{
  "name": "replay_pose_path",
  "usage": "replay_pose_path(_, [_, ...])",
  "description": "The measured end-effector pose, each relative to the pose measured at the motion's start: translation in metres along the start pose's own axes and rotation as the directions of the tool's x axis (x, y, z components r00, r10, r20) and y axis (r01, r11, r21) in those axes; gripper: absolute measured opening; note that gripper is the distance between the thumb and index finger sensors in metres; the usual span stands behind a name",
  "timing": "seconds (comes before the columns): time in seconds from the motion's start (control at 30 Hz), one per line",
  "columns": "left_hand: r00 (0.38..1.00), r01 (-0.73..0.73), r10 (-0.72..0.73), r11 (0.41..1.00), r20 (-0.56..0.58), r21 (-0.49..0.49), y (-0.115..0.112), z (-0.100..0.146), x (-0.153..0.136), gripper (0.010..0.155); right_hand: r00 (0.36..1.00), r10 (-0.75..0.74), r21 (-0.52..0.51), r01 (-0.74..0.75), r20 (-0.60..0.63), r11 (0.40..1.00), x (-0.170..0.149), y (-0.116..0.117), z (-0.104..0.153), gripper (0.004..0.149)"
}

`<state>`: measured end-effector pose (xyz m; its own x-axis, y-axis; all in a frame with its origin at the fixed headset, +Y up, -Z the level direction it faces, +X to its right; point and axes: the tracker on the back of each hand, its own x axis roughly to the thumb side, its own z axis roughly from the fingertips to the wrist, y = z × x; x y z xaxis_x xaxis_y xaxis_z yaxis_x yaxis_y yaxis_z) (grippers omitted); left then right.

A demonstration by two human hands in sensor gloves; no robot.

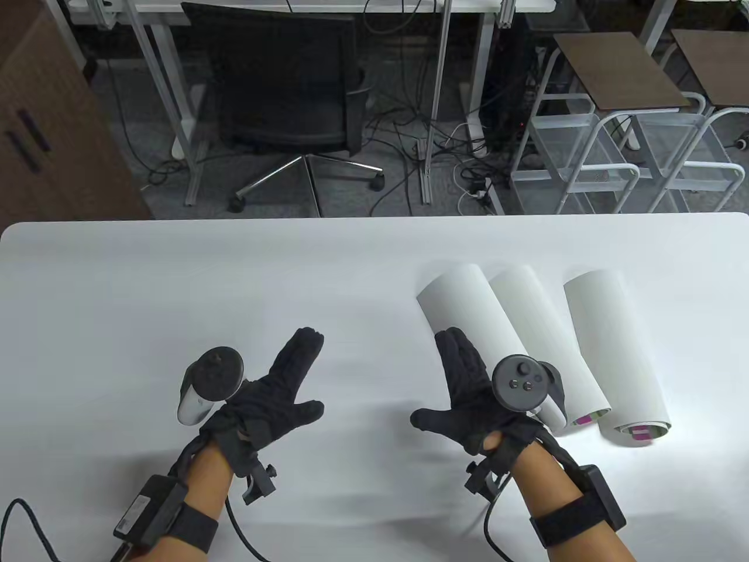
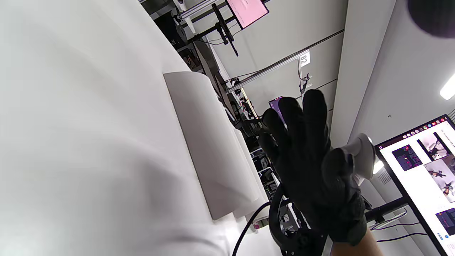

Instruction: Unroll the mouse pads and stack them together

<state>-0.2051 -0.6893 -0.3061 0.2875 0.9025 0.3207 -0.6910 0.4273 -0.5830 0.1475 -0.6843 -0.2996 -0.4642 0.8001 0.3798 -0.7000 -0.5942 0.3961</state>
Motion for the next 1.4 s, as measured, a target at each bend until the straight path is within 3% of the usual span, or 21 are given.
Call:
replay_pose_path(0.37, [1.000, -0.008, 0.008, 1.000, -0.010, 0.012, 0.000, 0.001, 0.000, 0.101, 1.000, 0.010, -0.043, -0.011, -0.023, 0.999, 0.001, -0.005, -0.001, 0.108])
replay_pose_path(0.53, [1.000, -0.006, 0.007, 0.999, -0.023, 0.031, 0.001, 0.004, -0.001, 0.100, 0.977, 0.086, -0.146, -0.116, -0.195, 0.982, 0.000, -0.030, -0.011, 0.104])
replay_pose_path(0.6, [0.999, -0.009, 0.010, 0.999, -0.033, 0.035, 0.002, 0.005, -0.003, 0.100, 0.961, 0.115, -0.141, -0.153, -0.250, 0.978, -0.003, -0.040, -0.017, 0.102])
replay_pose_path(0.8, [0.998, 0.002, 0.000, 1.000, -0.066, 0.026, 0.001, 0.006, -0.009, 0.100, 0.821, 0.214, -0.119, -0.322, -0.530, 0.939, -0.019, -0.066, -0.035, 0.097])
replay_pose_path(1.0, [0.994, 0.024, -0.024, 1.000, -0.109, -0.003, -0.003, 0.005, -0.016, 0.099, 0.620, 0.310, 0.052, -0.398, -0.721, 0.916, -0.047, -0.060, -0.052, 0.099])
replay_pose_path(1.2, [0.993, 0.041, -0.042, 0.999, -0.115, -0.010, -0.005, 0.004, -0.016, 0.099, 0.472, 0.407, 0.196, -0.434, -0.782, 0.879, -0.072, -0.043, -0.059, 0.102])
replay_pose_path(1.33, [0.992, 0.043, -0.045, 0.999, -0.120, -0.011, -0.007, 0.003, -0.017, 0.099, 0.346, 0.522, 0.330, -0.480, -0.780, 0.812, -0.084, -0.033, -0.060, 0.106])
replay_pose_path(1.4, [0.991, 0.051, -0.053, 0.999, -0.127, -0.017, -0.008, 0.003, -0.018, 0.099, 0.339, 0.522, 0.328, -0.487, -0.783, 0.809, -0.088, -0.028, -0.060, 0.107])
